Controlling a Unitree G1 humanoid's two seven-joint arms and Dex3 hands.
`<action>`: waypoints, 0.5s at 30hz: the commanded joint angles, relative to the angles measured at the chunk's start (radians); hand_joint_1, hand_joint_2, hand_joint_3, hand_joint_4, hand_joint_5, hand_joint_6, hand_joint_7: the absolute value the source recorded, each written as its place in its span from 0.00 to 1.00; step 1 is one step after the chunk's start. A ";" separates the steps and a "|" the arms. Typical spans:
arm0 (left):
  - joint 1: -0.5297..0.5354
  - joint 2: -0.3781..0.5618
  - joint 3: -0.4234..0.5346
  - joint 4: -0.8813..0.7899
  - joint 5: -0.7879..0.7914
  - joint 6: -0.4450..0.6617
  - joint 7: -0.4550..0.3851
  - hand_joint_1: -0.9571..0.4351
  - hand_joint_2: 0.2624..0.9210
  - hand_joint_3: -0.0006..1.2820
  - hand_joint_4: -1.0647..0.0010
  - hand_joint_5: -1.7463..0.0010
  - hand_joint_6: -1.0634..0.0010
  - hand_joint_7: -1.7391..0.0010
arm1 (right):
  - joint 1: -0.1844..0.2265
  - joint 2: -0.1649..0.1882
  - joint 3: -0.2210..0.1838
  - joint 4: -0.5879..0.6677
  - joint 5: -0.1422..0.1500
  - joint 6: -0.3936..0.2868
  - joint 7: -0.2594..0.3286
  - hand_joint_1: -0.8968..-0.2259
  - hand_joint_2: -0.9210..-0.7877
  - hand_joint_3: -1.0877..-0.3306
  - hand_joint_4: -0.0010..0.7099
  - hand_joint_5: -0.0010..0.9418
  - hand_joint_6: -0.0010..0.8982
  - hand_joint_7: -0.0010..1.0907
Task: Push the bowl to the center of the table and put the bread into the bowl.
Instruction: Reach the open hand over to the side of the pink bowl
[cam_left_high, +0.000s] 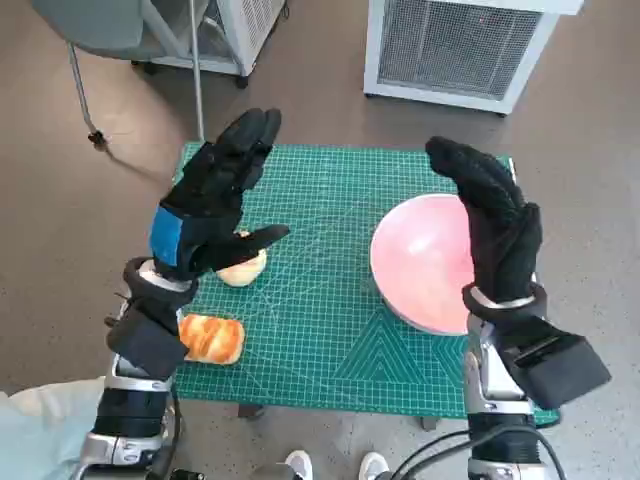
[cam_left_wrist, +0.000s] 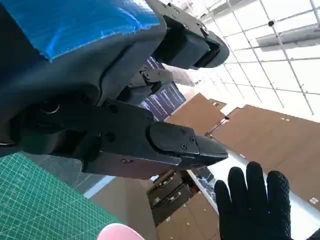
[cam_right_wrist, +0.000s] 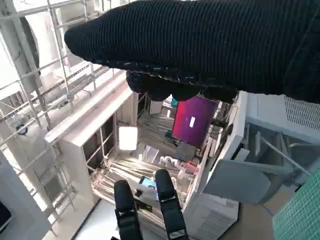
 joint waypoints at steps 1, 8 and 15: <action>-0.005 -0.010 -0.004 0.010 -0.008 -0.004 -0.002 0.52 1.00 0.08 0.80 1.00 0.58 0.99 | 0.030 -0.006 -0.005 -0.001 0.004 0.014 0.005 0.55 0.00 0.35 0.39 0.05 0.00 0.59; -0.011 -0.012 -0.008 0.021 -0.009 -0.010 -0.006 0.51 1.00 0.08 0.80 1.00 0.58 0.99 | 0.034 -0.009 -0.009 -0.002 -0.008 0.013 -0.002 0.55 0.00 0.35 0.39 0.05 0.00 0.58; -0.015 -0.013 -0.009 0.022 -0.017 -0.010 -0.014 0.51 1.00 0.08 0.80 1.00 0.58 0.99 | 0.035 -0.011 -0.012 -0.012 -0.021 0.021 -0.011 0.57 0.00 0.34 0.39 0.05 0.00 0.57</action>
